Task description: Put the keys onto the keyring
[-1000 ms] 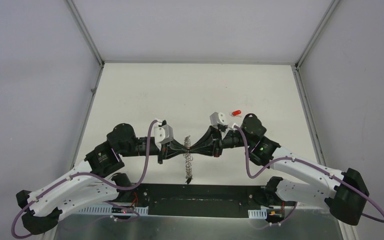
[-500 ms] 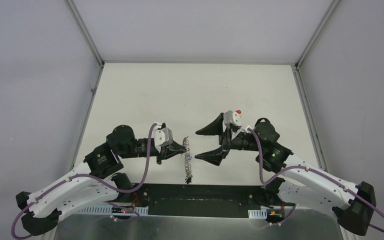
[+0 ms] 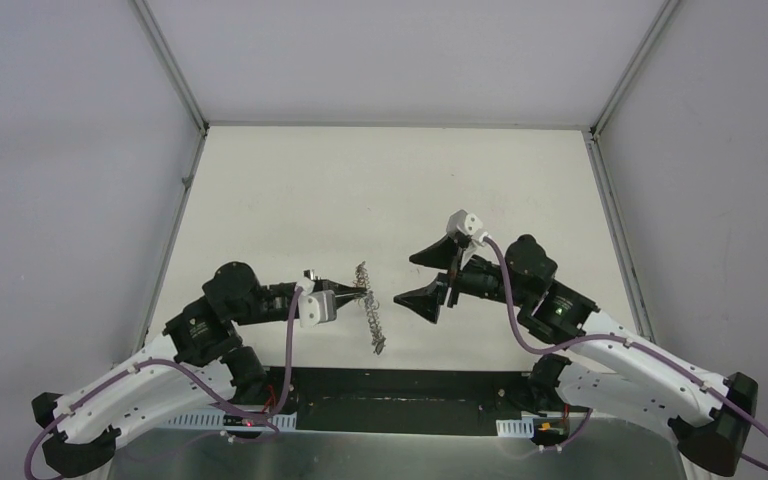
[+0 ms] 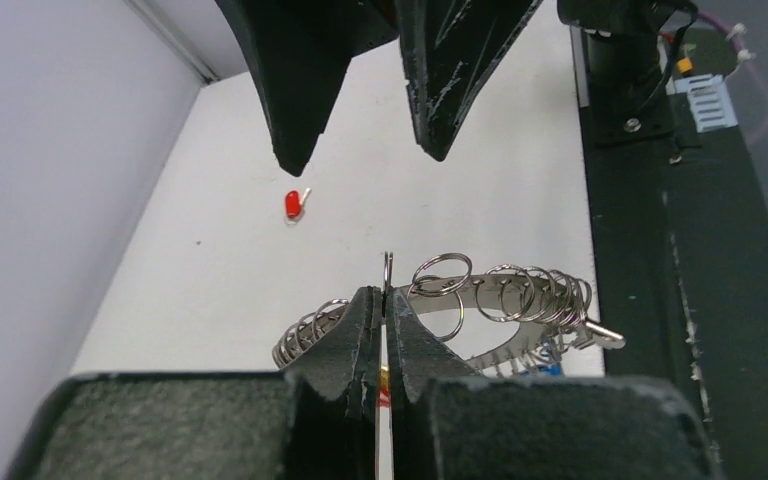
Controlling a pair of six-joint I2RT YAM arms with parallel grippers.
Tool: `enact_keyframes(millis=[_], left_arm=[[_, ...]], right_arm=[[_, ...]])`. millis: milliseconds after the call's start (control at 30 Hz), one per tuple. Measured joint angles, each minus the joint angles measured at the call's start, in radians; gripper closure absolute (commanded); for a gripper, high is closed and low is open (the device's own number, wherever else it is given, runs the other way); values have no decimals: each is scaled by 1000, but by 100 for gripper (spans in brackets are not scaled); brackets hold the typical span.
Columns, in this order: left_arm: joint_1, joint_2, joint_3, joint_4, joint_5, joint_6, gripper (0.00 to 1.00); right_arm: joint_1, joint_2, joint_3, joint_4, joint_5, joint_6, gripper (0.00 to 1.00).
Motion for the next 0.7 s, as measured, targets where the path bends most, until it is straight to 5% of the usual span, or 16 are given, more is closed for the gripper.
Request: enact_keyframes(millis=[333, 700], left_arm=[[0, -104, -66, 49, -6, 225, 100], [0, -126, -73, 66, -32, 255, 100]], right_arm=[[0, 47, 27, -55, 183, 142, 0], [-14, 40, 27, -61, 366, 248, 0]])
